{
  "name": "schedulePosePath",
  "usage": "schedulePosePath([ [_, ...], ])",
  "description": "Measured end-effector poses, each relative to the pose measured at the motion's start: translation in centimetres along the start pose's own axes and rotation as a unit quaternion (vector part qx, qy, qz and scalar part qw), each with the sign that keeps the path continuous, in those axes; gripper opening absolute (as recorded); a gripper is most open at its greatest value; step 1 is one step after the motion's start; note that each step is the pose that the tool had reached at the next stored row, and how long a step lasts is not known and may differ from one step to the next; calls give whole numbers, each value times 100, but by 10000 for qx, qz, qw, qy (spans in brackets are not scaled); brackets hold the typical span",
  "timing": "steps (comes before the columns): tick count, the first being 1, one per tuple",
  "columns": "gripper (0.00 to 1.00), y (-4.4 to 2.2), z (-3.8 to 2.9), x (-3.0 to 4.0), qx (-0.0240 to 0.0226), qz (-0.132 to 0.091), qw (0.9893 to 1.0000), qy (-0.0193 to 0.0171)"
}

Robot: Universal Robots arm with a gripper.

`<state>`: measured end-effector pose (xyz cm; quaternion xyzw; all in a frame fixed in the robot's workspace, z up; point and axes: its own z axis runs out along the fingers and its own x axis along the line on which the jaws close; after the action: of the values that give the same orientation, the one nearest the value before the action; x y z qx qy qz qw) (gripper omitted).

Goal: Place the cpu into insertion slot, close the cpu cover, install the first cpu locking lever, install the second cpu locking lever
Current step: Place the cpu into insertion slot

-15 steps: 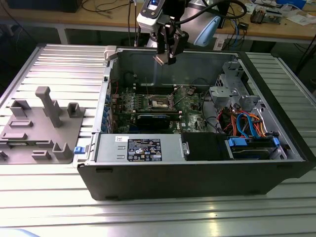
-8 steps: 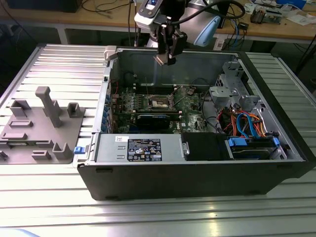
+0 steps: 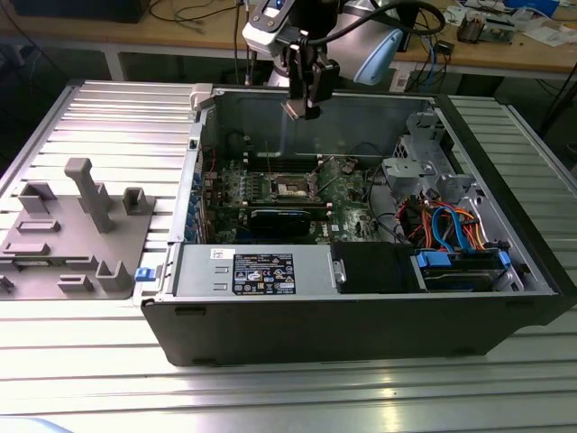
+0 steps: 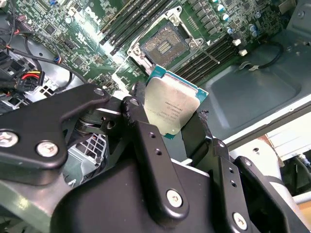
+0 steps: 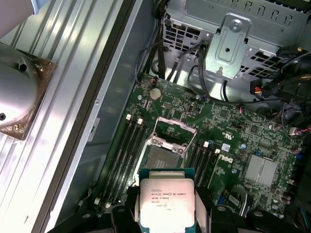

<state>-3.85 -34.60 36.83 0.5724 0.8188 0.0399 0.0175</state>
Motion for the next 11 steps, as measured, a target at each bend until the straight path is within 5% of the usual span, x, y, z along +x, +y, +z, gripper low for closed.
schedulePosePath([
  [11, 54, 0, 0, 0, -1, 38, 10000, -3],
])
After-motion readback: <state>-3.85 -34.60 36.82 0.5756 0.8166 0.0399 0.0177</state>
